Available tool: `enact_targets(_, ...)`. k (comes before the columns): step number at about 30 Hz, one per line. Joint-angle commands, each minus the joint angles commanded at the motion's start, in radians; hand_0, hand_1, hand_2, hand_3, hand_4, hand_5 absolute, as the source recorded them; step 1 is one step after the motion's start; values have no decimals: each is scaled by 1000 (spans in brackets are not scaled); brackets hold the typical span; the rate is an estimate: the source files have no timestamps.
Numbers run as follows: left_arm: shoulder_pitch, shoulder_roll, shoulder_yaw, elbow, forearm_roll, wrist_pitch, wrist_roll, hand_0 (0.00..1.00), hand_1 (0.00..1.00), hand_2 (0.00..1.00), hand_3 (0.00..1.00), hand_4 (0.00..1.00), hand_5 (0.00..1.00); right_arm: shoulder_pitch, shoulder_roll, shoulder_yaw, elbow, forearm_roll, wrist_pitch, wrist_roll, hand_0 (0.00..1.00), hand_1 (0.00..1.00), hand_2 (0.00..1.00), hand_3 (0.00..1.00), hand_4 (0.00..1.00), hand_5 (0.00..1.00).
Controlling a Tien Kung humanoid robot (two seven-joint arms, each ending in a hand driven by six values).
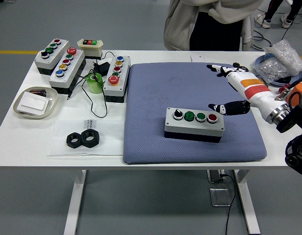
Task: Pick up the button,place it on the desk,press the button,press the button
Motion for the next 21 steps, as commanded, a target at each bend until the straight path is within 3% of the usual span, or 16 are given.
enact_targets(5,-1,0,3,-1,-3,0,-1,753,793,869,788,556,998,-12,-4,-12,-2,30,70,25,251,53,212,668,567,91)
enact_targets(6,-2,0,3,-1,-3,1,-1,752,793,870,788,556,998,-12,-4,-14,-3,20,75,20,188,2,120,598,530,2)
enact_targets(11,-6,1,9,-1,-13,1,-5,752,793,870,788,556,998,-11,-4,-14,-13,-8,100,-3,188,2,120,598,530,2)
enact_targets(12,-6,1,10,-1,-14,1,-5,753,793,870,788,556,998,-11,-4,-14,-14,-9,102,-5,82,2,68,608,434,2)
enact_targets(21,-9,1,14,-1,-20,1,-7,753,793,870,788,557,998,-11,-2,-32,-43,-36,161,-39,96,2,71,621,454,2)
